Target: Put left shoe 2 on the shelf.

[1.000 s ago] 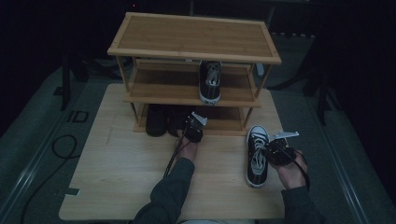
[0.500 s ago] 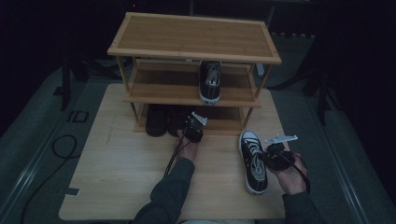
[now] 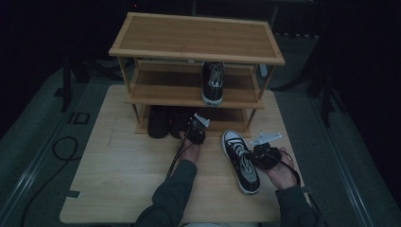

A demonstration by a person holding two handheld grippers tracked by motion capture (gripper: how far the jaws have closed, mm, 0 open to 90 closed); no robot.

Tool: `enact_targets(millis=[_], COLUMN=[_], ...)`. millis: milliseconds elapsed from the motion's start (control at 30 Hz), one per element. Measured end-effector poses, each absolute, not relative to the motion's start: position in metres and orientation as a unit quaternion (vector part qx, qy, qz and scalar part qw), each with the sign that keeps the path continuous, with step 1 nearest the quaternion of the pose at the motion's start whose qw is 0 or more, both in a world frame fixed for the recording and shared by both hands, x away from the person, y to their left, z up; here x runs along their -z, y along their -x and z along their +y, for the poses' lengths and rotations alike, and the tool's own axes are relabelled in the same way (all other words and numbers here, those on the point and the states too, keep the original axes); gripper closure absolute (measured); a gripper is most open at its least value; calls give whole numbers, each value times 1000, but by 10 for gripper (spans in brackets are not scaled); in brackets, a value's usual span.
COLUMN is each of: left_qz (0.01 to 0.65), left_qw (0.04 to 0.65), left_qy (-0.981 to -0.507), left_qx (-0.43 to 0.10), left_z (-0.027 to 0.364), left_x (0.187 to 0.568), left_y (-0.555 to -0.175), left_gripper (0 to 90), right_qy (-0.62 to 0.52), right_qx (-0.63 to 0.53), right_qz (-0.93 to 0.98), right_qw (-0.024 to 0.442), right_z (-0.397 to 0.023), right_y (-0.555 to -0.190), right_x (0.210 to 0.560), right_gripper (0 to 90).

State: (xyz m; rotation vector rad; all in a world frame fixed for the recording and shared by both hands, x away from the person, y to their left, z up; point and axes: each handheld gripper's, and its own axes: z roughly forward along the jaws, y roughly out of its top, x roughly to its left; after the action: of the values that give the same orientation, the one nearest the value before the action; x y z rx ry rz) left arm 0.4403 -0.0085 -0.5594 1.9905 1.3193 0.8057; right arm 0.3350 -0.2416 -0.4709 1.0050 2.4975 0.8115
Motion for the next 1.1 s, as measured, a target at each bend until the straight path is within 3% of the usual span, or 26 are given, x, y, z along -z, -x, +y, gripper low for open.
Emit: enact_targets(millis=[500, 867, 1100], left_qz=[498, 498, 498], left_qw=[306, 305, 305], left_qy=[-752, -752, -752], left_qx=[-306, -306, -307], left_z=[-9, -9, -9], left_x=[560, 560, 560], left_y=[-440, -440, -440], left_gripper=[900, 900, 900], right_qy=[-298, -327, -349], right_qx=[-271, -266, -257], right_qz=[902, 892, 888], right_qw=[159, 164, 153], right_z=[-230, -244, -250], right_y=[-351, -335, -333], right_x=[475, 465, 470], right_gripper=[836, 693, 715])
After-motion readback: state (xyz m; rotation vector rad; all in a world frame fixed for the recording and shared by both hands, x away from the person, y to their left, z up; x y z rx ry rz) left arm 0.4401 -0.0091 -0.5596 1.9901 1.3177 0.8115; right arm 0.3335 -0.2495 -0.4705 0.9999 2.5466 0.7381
